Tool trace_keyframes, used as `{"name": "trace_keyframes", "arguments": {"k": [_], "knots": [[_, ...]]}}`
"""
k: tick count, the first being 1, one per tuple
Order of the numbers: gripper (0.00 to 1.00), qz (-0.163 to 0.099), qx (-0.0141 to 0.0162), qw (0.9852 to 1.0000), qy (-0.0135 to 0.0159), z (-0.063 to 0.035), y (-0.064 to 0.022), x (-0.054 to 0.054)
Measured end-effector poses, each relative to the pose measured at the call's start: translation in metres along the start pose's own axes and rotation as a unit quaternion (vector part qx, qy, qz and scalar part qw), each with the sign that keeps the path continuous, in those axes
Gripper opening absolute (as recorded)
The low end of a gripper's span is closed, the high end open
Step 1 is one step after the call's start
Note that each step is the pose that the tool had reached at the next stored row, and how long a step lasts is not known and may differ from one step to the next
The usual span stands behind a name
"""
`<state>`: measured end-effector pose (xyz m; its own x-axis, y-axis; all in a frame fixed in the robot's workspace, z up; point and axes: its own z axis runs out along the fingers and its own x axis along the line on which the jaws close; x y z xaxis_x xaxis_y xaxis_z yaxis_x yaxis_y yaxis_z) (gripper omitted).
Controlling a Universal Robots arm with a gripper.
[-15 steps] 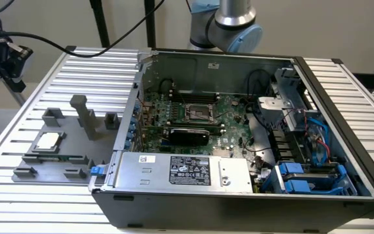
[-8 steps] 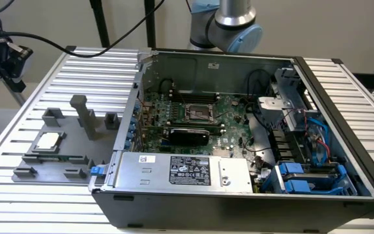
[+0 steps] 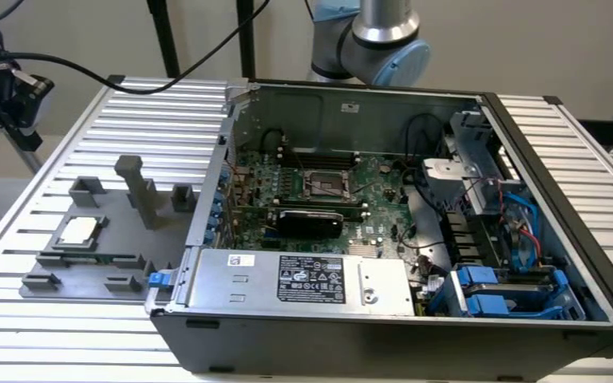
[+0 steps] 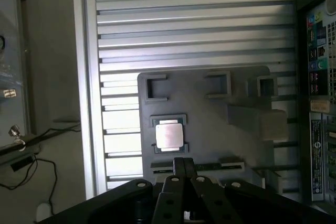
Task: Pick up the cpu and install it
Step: 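Pick up the cpu and move it towards the insertion slot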
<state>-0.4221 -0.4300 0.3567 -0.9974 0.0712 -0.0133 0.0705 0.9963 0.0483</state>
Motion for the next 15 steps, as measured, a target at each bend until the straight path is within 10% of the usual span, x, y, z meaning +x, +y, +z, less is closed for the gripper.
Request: {"name": "trace_keyframes", "arguments": {"k": [15], "knots": [[0.12,-0.008,0.0057,1.0,0.0008,0.0039,0.0,0.0008]]}}
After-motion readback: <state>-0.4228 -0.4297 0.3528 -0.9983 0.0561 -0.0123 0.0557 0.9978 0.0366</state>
